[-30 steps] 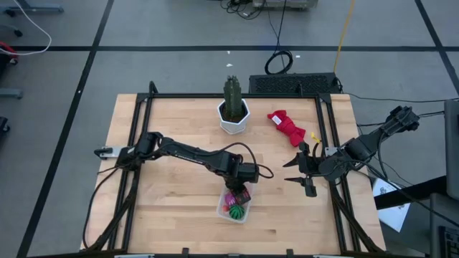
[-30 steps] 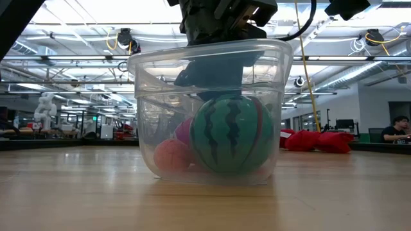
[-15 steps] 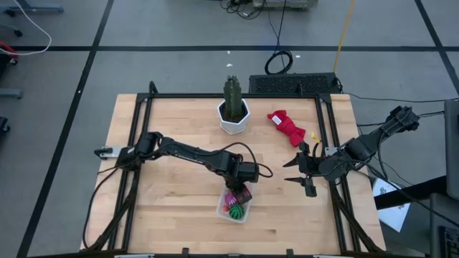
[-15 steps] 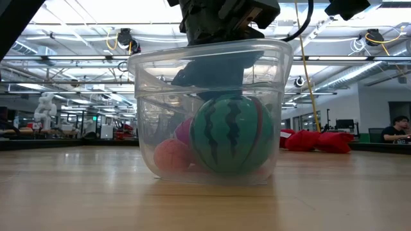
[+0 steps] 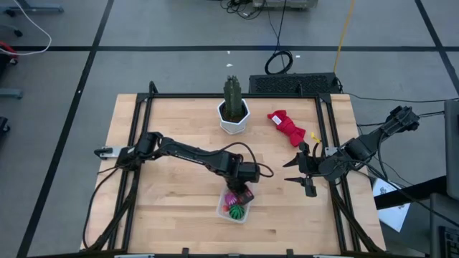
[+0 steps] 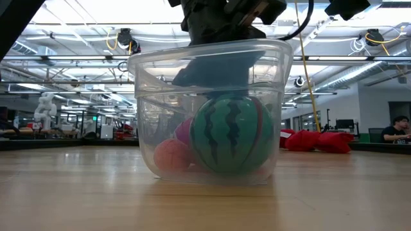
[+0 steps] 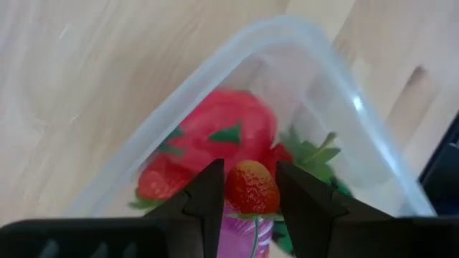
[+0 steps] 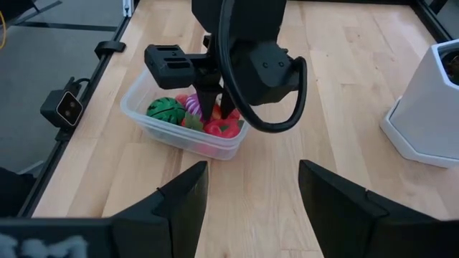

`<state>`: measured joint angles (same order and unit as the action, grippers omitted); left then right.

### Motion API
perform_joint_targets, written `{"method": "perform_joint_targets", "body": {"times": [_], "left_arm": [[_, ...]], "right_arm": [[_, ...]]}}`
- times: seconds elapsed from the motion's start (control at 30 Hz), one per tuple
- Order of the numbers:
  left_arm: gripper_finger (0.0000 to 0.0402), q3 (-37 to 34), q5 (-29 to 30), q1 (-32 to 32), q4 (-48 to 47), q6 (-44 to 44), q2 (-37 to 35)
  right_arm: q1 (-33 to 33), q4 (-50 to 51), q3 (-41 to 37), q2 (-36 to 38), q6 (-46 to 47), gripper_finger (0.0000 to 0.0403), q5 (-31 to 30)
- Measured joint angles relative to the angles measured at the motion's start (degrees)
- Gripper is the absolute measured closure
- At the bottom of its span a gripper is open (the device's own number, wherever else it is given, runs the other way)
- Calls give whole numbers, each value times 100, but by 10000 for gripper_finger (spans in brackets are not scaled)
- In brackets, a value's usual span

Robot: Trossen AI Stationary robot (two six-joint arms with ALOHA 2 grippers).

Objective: Pick and placing Produce into tupperware
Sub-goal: Put the red strawberry into the transparent bin

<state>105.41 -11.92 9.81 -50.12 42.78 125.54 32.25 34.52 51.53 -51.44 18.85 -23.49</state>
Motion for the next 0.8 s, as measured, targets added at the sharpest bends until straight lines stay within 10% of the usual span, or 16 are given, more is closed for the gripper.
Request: {"method": "perform_joint_targets", "body": {"times": [0.8], "left_arm": [[277,2,727,94,274,98,-203]], "right_arm": [[0,44,0,0,-2,193,4]]}}
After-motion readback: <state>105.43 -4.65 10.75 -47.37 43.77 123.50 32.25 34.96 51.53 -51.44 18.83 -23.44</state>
